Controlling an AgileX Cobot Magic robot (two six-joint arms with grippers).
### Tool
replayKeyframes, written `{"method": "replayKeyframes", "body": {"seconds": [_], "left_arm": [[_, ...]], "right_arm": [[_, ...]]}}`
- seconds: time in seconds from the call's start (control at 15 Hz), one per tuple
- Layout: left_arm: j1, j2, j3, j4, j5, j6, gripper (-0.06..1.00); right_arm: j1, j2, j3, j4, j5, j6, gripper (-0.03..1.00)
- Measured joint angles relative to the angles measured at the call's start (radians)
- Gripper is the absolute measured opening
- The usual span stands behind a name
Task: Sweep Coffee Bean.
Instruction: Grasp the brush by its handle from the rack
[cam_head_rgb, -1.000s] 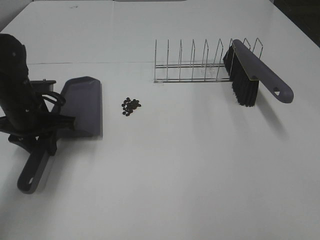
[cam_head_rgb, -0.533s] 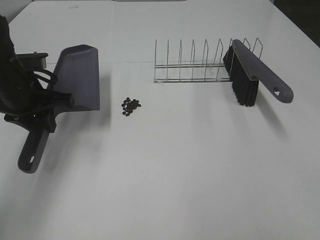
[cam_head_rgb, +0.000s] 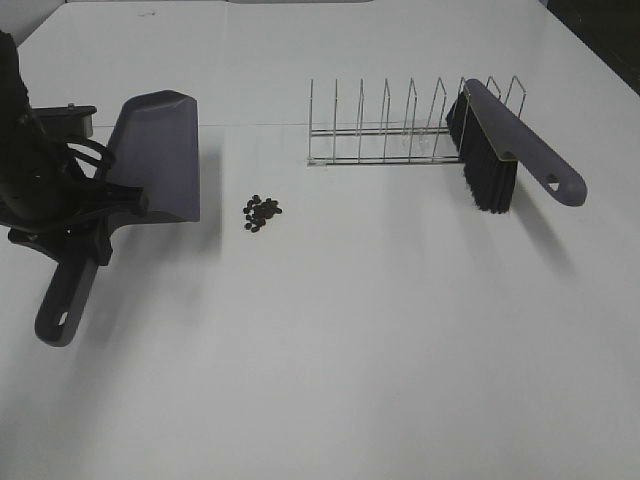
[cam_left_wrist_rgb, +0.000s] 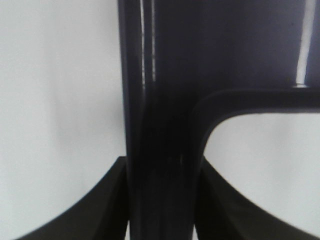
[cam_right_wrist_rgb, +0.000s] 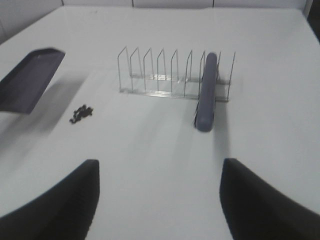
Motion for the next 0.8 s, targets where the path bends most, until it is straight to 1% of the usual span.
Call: {"method": "replayKeyframes", "body": {"seconds": [0.07, 0.2, 0.27, 0.53, 0.6, 0.73, 0.8], "left_arm": [[0.0, 0.0, 0.0, 0.001, -0.005, 0.0, 0.32], [0.0, 0.0, 0.0, 0.001, -0.008, 0.007, 0.32], [0.0, 0.0, 0.0, 0.001, -0.009, 0.011, 0.32], [0.0, 0.0, 0.0, 0.001, -0.01, 0.014, 0.32], [0.0, 0.0, 0.0, 0.001, -0.01, 0.015, 0.32], [0.0, 0.0, 0.0, 0.002, -0.01, 0.018, 0.32], [0.0, 0.0, 0.0, 0.002, -0.01, 0.018, 0.32]], "right_arm": [[0.0, 0.13, -0.019, -0.005, -0.141, -0.002, 0.57], [0.0, 0.353, -0.088, -0.005, -0.266, -0.022, 0.57], [0.0, 0.45, -0.144, -0.005, -0.291, -0.031, 0.57], [0.0, 0.907, -0.441, -0.005, -0.294, -0.036, 0.57], [0.0, 0.94, -0.474, -0.005, -0.289, -0.037, 0.57], [0.0, 1.134, -0.642, -0.005, -0.249, -0.039, 0.57], [0.0, 1.222, -0.722, -0.012, -0.213, -0.039, 0.57]]}}
